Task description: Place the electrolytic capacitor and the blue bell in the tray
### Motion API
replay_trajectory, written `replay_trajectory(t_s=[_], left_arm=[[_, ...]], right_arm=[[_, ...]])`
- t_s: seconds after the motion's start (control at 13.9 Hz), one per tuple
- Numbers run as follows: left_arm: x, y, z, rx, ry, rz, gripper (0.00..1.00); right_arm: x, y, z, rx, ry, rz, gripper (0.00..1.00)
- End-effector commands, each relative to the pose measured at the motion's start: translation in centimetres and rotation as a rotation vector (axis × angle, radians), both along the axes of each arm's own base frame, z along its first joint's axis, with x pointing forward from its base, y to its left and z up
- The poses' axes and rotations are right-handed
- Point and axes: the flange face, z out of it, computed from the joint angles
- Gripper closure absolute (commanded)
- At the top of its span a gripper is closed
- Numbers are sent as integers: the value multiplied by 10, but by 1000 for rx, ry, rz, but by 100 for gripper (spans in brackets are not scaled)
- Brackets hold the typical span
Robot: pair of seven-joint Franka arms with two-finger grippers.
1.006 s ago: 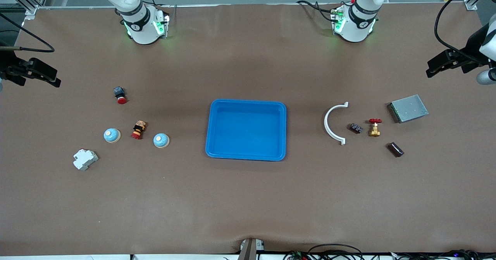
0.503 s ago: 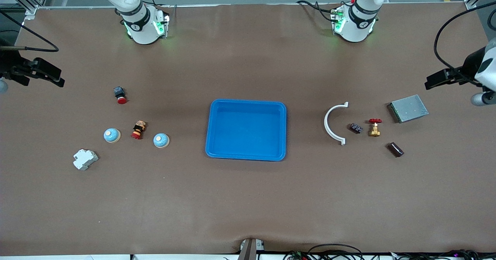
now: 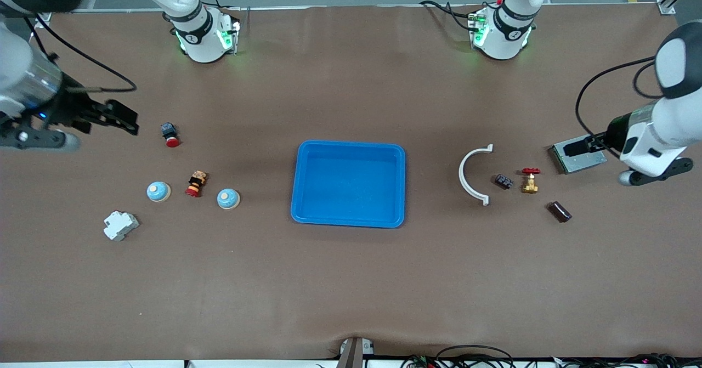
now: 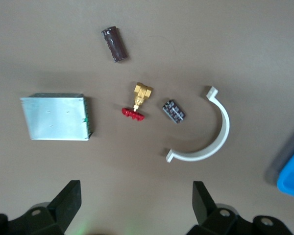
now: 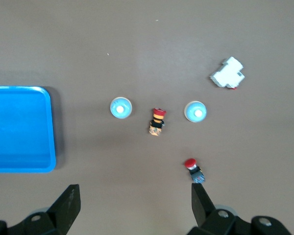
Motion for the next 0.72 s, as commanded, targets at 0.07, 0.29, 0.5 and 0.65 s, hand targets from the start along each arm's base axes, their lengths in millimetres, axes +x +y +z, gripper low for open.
replay_trajectory(t_s=[0.07, 0.29, 0.5, 0.65], left_arm=[[-21, 7, -43, -65, -3, 119, 0], [-18, -6, -59, -36, 3, 214, 0], [-22, -7, -97, -11, -17, 322, 0], [-26, -12, -108, -5, -30, 338, 0]], right_arm=[[8, 31, -58, -10, 4, -64, 0], [4, 46, -115, -12, 20, -40, 0], [-1, 45, -163, -15, 36, -40, 0], [-4, 45, -188, -15, 37, -41, 0]])
